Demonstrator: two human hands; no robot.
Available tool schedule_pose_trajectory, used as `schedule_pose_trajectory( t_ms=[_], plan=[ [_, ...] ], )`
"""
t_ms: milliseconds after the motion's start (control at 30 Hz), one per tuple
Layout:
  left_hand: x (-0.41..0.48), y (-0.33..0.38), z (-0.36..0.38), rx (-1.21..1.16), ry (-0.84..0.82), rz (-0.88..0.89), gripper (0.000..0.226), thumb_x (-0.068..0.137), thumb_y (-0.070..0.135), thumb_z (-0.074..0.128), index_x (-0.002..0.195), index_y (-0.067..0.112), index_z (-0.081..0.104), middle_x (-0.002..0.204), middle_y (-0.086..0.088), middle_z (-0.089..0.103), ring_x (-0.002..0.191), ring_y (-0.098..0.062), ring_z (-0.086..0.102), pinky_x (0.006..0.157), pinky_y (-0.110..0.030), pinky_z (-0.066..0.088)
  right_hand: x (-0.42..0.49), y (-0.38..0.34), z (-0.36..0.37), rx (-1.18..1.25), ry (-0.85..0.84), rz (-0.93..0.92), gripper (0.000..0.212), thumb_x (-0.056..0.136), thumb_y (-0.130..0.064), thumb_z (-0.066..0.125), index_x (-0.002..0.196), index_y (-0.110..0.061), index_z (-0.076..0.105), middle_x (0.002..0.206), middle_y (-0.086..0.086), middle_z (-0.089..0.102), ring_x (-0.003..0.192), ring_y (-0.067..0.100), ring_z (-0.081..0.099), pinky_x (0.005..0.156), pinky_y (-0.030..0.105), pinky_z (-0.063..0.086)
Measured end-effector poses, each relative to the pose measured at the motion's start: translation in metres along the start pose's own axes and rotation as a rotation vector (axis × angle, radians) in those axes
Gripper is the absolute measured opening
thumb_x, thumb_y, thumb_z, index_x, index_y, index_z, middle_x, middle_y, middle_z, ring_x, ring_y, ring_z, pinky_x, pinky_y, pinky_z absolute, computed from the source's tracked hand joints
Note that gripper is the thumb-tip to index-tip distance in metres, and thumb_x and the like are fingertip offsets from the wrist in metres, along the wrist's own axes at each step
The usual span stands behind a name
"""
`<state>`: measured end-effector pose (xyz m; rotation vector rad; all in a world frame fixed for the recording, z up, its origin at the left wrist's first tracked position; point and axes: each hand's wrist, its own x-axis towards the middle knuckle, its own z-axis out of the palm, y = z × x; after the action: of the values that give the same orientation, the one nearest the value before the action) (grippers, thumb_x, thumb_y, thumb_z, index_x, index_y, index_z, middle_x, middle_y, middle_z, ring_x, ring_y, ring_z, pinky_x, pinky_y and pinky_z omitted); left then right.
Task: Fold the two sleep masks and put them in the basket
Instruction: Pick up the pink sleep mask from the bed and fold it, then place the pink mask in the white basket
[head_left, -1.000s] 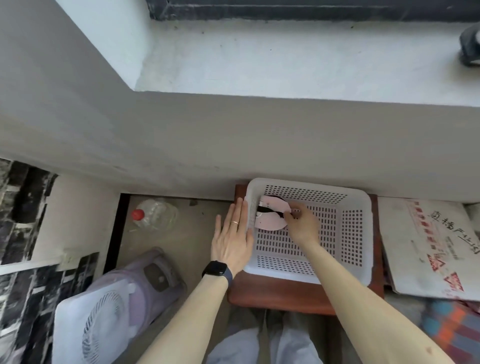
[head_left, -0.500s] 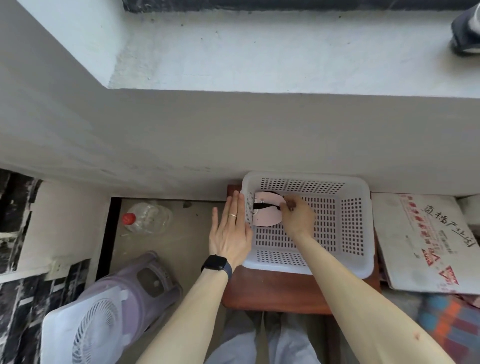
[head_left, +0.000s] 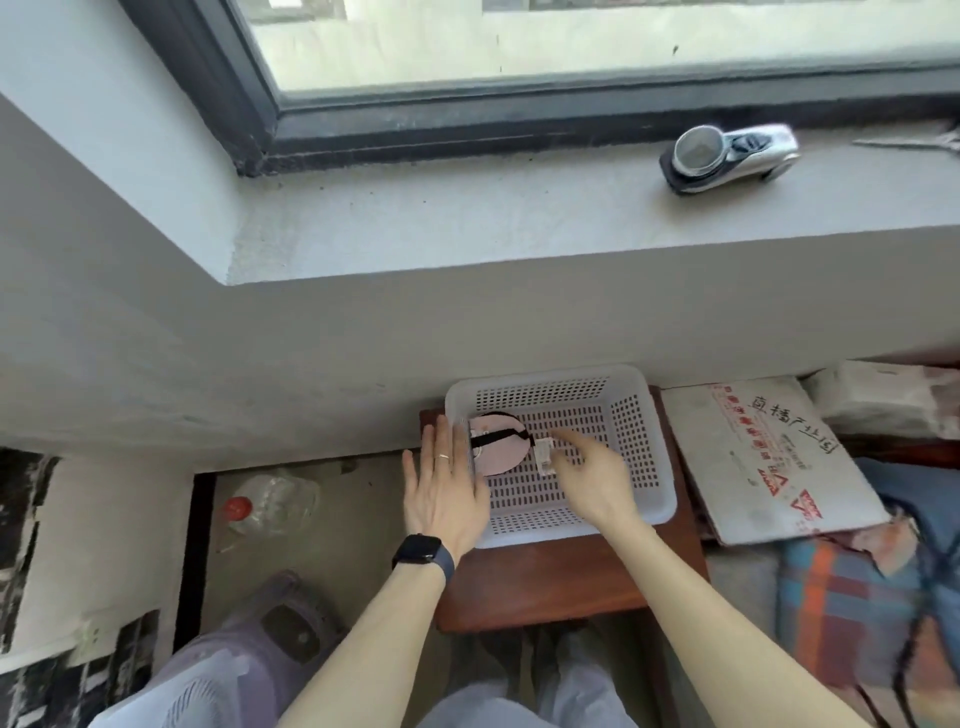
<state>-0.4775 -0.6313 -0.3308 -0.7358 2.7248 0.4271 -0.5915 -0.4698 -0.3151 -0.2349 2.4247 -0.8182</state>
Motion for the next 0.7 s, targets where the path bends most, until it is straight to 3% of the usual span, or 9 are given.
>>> schedule_pose_trajectory(
  t_ms=[200, 300, 500, 700],
  plan=[
    [-0.017, 0.070, -0.067, 0.077, 0.010, 0.324, 0.070, 0.092, 0.042, 0.040, 0.154, 0.015, 0.022, 0.161, -0.007, 0.030, 0.151, -0.029, 0.017, 0.120, -0.053, 0.015, -0.107, 0.013, -0.088, -0.047, 0.237, -0.078, 0.037, 0.094, -0.040, 0.055, 0.130, -0.030, 0.063, 0.137, -0.011, 0.061, 0.134, 0.008, 0.045, 0.108, 0.023, 0.029],
    [-0.033, 0.124, -0.090, 0.139, 0.021, 0.555, 0.070, 0.093, 0.044, 0.037, 0.155, 0.016, 0.020, 0.162, -0.006, 0.029, 0.150, -0.028, 0.018, 0.120, -0.053, 0.012, -0.168, 0.035, -0.132, -0.079, 0.441, -0.027, 0.037, 0.094, -0.042, 0.055, 0.129, -0.033, 0.063, 0.139, -0.013, 0.058, 0.139, 0.007, 0.037, 0.112, 0.024, 0.022],
    [-0.103, 0.280, -0.112, 0.228, 0.096, 1.043, 0.069, 0.093, 0.045, 0.036, 0.155, 0.020, 0.018, 0.163, -0.005, 0.024, 0.152, -0.028, 0.011, 0.121, -0.055, 0.011, -0.313, 0.098, -0.208, -0.145, 0.856, 0.161, 0.038, 0.093, -0.043, 0.055, 0.128, -0.032, 0.065, 0.138, -0.010, 0.061, 0.139, 0.014, 0.040, 0.114, 0.035, 0.032],
    [-0.286, 0.418, -0.077, 0.161, 0.070, 1.445, 0.070, 0.093, 0.048, 0.041, 0.155, 0.024, 0.020, 0.164, -0.001, 0.022, 0.153, -0.023, 0.009, 0.121, -0.051, 0.011, -0.523, 0.183, -0.226, -0.192, 1.184, 0.463, 0.040, 0.094, -0.041, 0.056, 0.131, -0.027, 0.064, 0.139, -0.005, 0.061, 0.138, 0.016, 0.041, 0.115, 0.034, 0.033]
  ],
)
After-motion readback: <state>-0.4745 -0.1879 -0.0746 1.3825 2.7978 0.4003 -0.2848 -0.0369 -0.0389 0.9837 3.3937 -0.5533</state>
